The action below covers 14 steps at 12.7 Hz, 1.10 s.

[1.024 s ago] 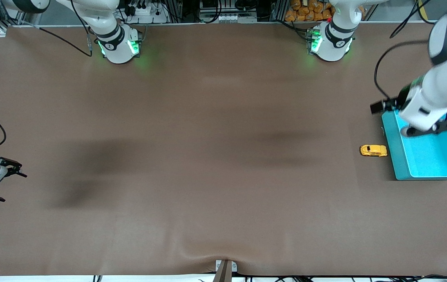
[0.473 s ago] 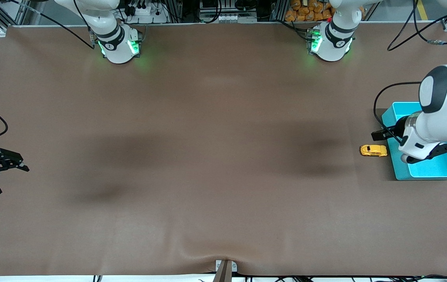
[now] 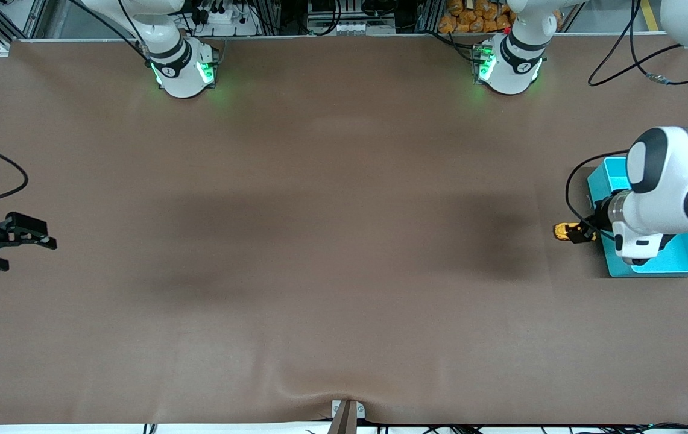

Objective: Wind and store yellow beetle car

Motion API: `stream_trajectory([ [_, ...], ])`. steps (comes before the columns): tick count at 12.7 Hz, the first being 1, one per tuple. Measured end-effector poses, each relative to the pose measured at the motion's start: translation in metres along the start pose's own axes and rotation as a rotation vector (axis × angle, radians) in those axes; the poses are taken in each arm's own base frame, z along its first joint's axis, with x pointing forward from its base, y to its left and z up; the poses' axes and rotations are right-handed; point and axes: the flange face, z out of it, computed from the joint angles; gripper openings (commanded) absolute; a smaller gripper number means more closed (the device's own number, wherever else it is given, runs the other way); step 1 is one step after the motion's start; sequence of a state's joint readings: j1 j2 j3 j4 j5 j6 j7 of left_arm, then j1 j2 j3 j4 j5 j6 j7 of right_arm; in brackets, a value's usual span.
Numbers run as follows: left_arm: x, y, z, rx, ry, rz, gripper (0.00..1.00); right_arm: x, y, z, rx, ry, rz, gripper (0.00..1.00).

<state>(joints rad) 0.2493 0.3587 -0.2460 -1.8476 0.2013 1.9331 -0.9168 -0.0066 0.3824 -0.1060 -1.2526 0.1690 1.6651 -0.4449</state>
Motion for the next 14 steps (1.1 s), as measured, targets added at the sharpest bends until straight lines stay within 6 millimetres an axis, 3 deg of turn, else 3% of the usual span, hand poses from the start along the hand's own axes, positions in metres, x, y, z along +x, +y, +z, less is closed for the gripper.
stream_trajectory([
  [5, 0.014, 0.021, 0.060, 0.012, 0.042, -0.374, 1.00, 0.001, -0.033, -0.027, -0.077, 0.007, 0.161, 1.00],
  [8, 0.014, 0.024, 0.071, 0.016, 0.033, -0.457, 1.00, -0.005, -0.047, -0.041, -0.076, 0.000, 0.171, 1.00],
  [14, 0.035, 0.008, 0.093, -0.024, 0.054, -0.506, 1.00, -0.047, -0.071, -0.055, -0.052, -0.033, 0.226, 1.00],
])
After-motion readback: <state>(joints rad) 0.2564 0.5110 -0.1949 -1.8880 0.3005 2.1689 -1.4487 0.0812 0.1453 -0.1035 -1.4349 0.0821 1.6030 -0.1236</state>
